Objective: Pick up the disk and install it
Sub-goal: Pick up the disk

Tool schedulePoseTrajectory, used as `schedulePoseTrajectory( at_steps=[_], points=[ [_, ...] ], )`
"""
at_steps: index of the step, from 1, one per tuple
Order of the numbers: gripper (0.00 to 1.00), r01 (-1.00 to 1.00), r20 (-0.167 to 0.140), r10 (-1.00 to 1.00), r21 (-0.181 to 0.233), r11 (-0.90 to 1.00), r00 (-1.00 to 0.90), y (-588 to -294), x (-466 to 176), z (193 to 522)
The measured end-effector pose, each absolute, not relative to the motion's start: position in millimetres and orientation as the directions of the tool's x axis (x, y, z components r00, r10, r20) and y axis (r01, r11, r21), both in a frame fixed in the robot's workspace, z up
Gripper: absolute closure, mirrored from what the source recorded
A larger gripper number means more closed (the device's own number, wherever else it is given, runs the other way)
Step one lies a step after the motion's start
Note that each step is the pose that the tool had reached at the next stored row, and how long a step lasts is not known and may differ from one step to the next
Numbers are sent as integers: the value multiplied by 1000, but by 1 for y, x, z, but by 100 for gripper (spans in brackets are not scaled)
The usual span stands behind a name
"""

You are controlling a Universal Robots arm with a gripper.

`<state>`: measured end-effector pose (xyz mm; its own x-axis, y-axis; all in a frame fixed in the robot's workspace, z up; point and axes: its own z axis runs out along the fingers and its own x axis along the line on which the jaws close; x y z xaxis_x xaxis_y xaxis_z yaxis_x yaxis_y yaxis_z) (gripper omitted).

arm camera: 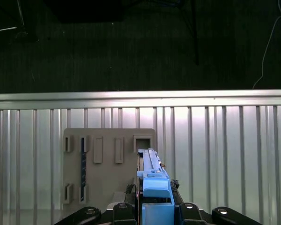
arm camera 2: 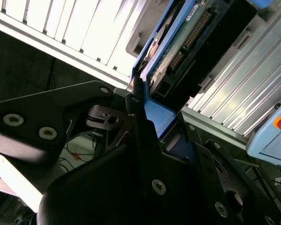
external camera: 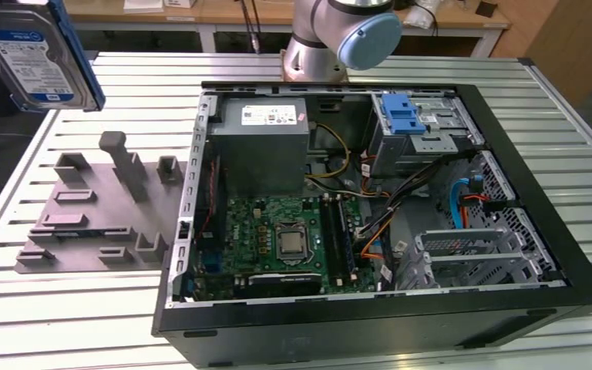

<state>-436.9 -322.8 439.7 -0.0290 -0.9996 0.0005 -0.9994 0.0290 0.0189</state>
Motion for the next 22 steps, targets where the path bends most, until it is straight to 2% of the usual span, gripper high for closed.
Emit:
schedulePoseTrajectory(
  at_steps=[22],
  points=[
    [64,-999,1,-1000,19,29,-29,-322,-437,459]
  ],
)
